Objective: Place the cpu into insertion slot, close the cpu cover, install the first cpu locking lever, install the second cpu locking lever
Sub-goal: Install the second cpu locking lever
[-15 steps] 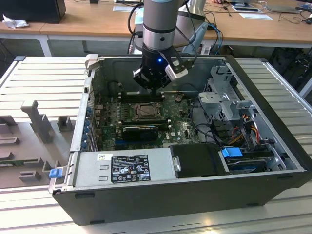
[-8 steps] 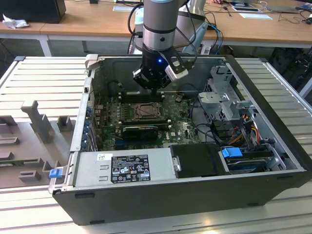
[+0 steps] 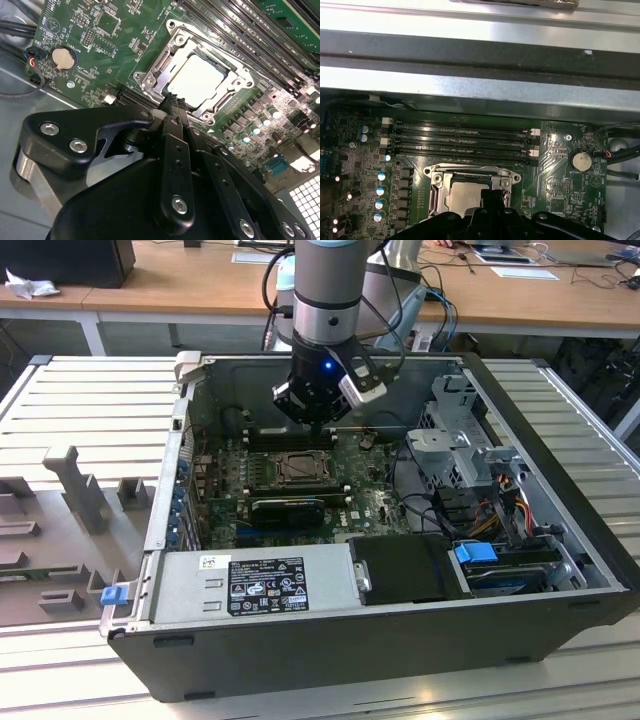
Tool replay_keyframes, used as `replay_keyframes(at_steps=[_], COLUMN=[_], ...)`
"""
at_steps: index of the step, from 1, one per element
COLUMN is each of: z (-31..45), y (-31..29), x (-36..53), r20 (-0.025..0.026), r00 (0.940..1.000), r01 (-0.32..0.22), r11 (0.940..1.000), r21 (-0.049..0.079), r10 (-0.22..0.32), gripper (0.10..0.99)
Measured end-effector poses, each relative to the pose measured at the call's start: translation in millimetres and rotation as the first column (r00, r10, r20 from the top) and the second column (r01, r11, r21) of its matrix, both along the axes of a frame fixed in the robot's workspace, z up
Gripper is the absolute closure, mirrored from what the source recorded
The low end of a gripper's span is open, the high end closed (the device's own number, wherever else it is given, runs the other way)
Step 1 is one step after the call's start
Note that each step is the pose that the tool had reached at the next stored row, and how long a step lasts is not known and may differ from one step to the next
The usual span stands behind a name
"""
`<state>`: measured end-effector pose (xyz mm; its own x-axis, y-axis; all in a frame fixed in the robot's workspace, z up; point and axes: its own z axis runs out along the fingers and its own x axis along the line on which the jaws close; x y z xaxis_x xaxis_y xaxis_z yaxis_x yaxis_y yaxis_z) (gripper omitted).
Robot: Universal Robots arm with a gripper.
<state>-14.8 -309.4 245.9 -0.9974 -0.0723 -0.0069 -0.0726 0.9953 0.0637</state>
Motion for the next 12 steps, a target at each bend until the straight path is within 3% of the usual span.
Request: replay_keyframes(at_steps=[12], z=[0.2], y=[-4.0], x=[0.0], r20=[-0.0001], r00=[1.0], r01=[0.0], r11=[1.0], r21=[0.0], r10=[0.0], gripper=[0.98])
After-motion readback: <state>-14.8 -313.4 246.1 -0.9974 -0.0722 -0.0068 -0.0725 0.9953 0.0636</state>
